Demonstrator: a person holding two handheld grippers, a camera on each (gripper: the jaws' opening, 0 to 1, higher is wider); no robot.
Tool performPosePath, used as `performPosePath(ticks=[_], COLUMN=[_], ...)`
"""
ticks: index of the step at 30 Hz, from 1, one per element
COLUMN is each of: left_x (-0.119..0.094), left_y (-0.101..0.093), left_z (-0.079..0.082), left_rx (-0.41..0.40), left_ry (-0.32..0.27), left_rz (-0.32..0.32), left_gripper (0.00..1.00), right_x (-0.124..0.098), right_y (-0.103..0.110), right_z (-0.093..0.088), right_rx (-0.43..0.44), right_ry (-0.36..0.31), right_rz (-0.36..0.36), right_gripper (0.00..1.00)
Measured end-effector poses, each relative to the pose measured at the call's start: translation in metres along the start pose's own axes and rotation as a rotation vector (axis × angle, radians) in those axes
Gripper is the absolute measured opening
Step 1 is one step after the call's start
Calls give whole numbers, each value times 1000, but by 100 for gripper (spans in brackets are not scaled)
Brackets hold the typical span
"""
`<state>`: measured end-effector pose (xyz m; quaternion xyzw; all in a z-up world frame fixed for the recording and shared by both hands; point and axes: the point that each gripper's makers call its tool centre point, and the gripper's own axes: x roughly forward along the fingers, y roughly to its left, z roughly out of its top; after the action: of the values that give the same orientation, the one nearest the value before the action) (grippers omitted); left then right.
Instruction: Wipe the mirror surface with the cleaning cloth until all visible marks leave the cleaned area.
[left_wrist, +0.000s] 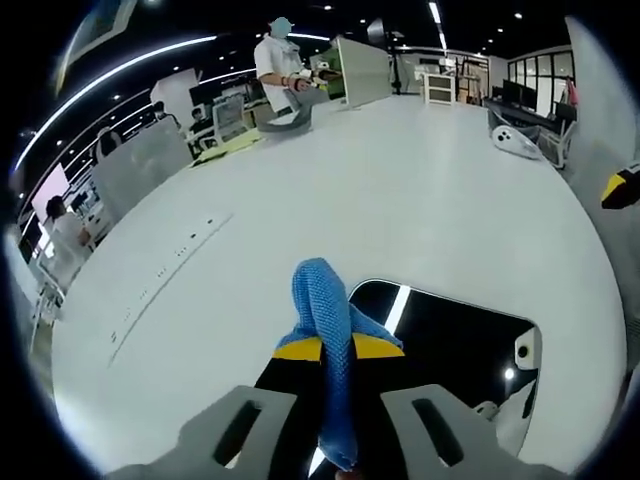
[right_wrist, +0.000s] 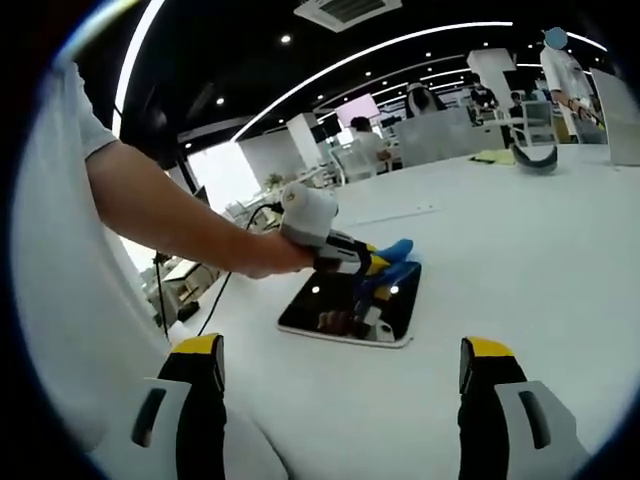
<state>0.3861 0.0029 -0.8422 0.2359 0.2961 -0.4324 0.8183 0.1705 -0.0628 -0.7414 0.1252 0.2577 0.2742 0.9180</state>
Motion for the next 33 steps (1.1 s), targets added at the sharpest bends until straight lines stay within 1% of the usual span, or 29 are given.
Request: performPosePath(ticks=[3, 8, 14, 19, 28, 31, 33], left_x=[0, -1, -2, -6, -8, -10, -10], left_y=[1, 0, -2, -5, -8, -10, -11], left_z=[-1, -1, -3, -5, -8, -9, -9], left_rx=[-20, -31, -27, -27, -38, -41, -40], left_ry=[3, 1, 15, 14, 16, 15, 18], left_rz=[13, 19, 26, 14, 18, 18, 16], left_gripper=[6, 6, 6, 6, 6, 6, 6], right_x=[0, -2, -4, -3, -5, -5, -5], right_y=[-1, 0, -1, 0, 2, 2, 4], right_z=[1, 5, 2, 5, 4, 1, 1], right_rx=[-7, -10, -14, -18, -24, -39, -43], right_ry=[-1, -14, -4, -12, -11, 5, 5], right_rz=[-5, -10, -13, -9, -8, -10, -6], right_gripper=[99, 100, 100, 100, 100, 100, 100])
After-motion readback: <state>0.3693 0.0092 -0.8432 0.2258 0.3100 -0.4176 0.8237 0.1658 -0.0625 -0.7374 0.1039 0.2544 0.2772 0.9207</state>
